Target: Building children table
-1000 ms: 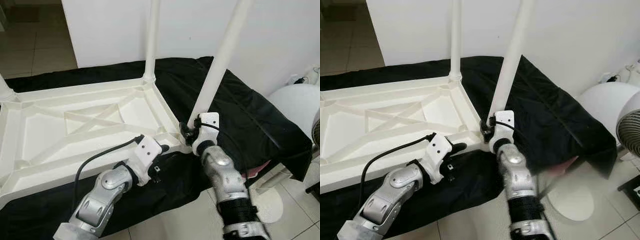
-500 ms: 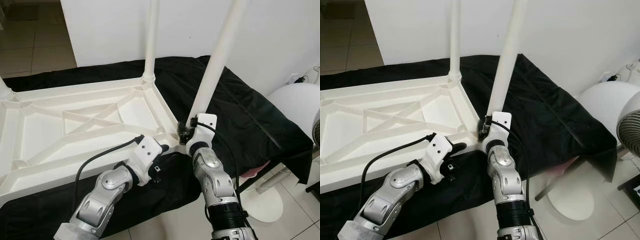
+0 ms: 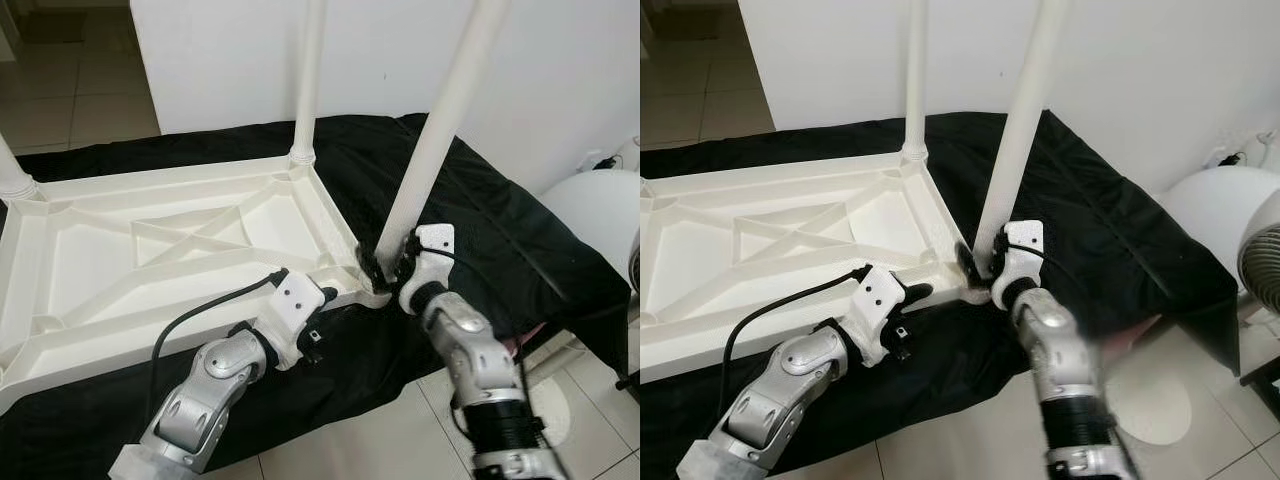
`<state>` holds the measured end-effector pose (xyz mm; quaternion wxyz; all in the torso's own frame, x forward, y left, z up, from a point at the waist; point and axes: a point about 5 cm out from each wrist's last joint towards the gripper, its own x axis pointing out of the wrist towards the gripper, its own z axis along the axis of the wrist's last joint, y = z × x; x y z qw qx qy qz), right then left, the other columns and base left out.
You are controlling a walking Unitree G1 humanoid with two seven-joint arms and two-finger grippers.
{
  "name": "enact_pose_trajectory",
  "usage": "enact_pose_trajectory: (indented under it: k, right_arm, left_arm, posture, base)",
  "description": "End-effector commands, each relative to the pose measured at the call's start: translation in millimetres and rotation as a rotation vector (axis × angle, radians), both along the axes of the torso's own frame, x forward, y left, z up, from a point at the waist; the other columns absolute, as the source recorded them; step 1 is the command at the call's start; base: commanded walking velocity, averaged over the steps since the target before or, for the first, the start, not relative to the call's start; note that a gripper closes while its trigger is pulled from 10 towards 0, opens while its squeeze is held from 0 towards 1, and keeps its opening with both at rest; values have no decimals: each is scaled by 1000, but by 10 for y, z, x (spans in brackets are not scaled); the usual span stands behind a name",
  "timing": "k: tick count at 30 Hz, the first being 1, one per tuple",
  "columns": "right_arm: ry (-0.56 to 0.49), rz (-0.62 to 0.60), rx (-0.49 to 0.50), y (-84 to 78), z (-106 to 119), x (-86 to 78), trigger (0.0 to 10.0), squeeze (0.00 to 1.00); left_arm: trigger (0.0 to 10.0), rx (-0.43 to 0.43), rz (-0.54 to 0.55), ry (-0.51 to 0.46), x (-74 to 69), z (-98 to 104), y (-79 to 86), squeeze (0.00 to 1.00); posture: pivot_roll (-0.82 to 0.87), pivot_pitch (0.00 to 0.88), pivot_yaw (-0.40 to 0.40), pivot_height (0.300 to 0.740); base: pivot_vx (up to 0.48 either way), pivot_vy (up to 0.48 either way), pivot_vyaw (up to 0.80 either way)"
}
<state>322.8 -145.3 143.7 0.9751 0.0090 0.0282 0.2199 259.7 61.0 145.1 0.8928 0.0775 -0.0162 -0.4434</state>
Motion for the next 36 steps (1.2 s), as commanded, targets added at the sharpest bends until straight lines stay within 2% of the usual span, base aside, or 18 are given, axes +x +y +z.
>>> enact_pose_trajectory:
  k: [1, 5, 13, 17, 18, 19, 21, 22, 33, 34, 36]
  right_arm:
    - [-13, 77, -42, 1, -15, 22, 10000, 0]
    - [-27, 210, -124, -18, -42, 98, 10000, 0]
    - [-32, 262, -183, 19, -27, 274, 10000, 0]
    - [-27, 281, -194, 43, -34, 298, 10000, 0]
    - [-20, 296, -208, 62, -57, 311, 4941, 0]
    - [-15, 308, -223, 75, -82, 319, 3804, 0]
    - [-11, 316, -233, 83, -98, 324, 3804, 0]
    - [-9, 324, -238, 86, -119, 327, 0, 0]
    - [-3, 334, -219, 55, -182, 303, 0, 0]
    - [-4, 319, -196, 44, -191, 292, 10000, 0]
    - [-2, 298, -167, 44, -194, 273, 10000, 0]
  left_arm:
    - [10000, 6, -11, -11, 5, 9, -17, 0]
    - [10000, 2, -4, -14, 17, 18, -18, 0]
    - [10000, -1, 4, -17, 30, 34, -7, 0]
    - [10000, -1, 7, -18, 34, 39, -3, 0]
    - [10000, -1, 10, -19, 36, 42, 1, 0]
    - [10000, -1, 12, -20, 38, 45, 4, 0]
    - [10000, -1, 14, -21, 39, 47, 5, 0]
    - [10000, -2, 18, -21, 38, 48, 12, 0]
    - [10000, -3, 26, -21, 33, 46, 21, 0]
    - [10000, -4, 25, -20, 32, 47, 21, 0]
    - [10000, -4, 24, -20, 31, 46, 23, 0]
  posture:
    - [-36, 25, -68, 740]
    - [-37, 27, -66, 740]
    - [-29, 35, -60, 740]
    - [-23, 35, -63, 740]
    - [-20, 36, -64, 740]
    - [-15, 35, -66, 740]
    - [-11, 35, -70, 740]
    - [-11, 35, -70, 740]
    - [-12, 36, -72, 740]
    - [-14, 38, -72, 740]
    - [-16, 41, -70, 740]
  base:
    - [0, 0, 0]
    - [0, 0, 0]
    - [0, 0, 0]
    - [0, 0, 0]
    - [0, 0, 0]
    - [0, 0, 0]
    - [0, 0, 0]
    - [0, 0, 0]
    - [0, 0, 0]
    - [0, 0, 0]
    - [0, 0, 0]
